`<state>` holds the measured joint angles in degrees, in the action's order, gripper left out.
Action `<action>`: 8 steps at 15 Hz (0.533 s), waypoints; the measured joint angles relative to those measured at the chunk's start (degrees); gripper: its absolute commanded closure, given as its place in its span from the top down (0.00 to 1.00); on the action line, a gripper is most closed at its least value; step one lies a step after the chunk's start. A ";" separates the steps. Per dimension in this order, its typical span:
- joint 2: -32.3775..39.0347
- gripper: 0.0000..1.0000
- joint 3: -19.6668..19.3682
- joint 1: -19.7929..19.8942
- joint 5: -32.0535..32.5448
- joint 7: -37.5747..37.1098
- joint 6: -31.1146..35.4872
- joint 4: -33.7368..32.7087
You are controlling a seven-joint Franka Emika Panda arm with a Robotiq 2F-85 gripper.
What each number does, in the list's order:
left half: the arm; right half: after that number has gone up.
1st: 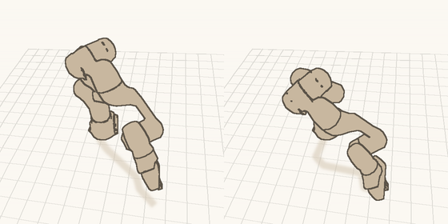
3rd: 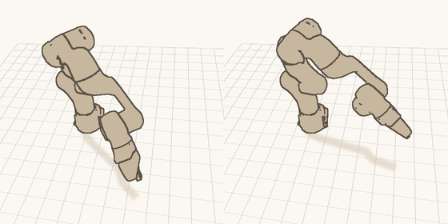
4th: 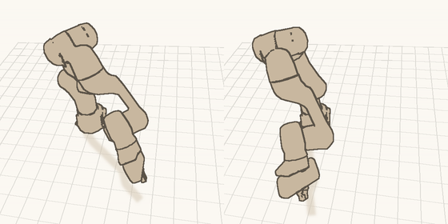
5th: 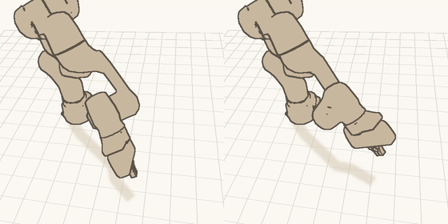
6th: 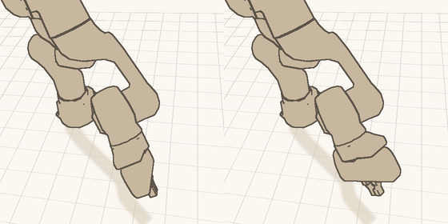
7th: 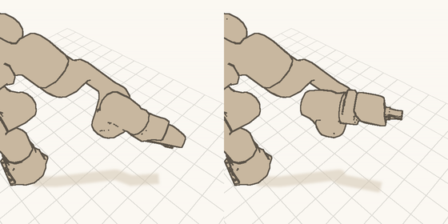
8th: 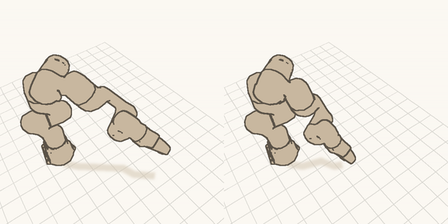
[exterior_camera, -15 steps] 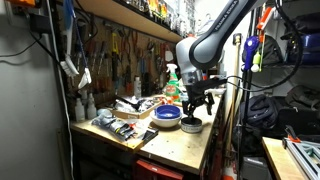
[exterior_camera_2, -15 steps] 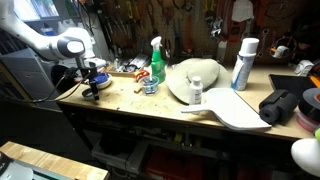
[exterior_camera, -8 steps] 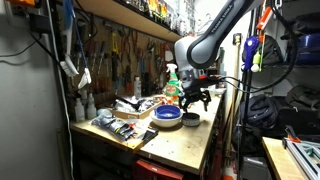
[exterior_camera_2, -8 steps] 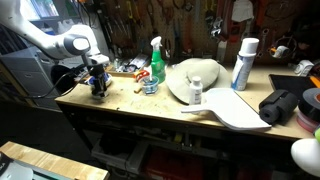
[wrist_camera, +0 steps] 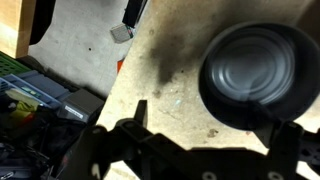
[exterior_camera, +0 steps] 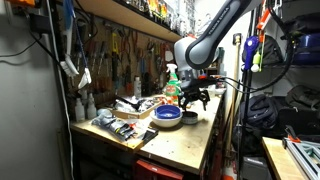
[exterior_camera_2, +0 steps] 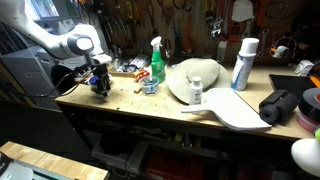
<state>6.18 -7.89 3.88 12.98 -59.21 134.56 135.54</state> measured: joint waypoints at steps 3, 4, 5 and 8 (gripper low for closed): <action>2.27 1.00 -2.17 0.71 2.43 -3.87 0.03 -1.86; 3.09 1.00 -2.97 0.94 2.63 -5.11 0.23 -2.75; 3.86 1.00 -3.65 1.15 2.78 -6.32 0.42 -3.76; 6.36 1.00 -4.76 1.32 2.89 -9.57 0.92 -7.09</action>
<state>12.54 -12.65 5.20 15.87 -68.78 135.49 128.45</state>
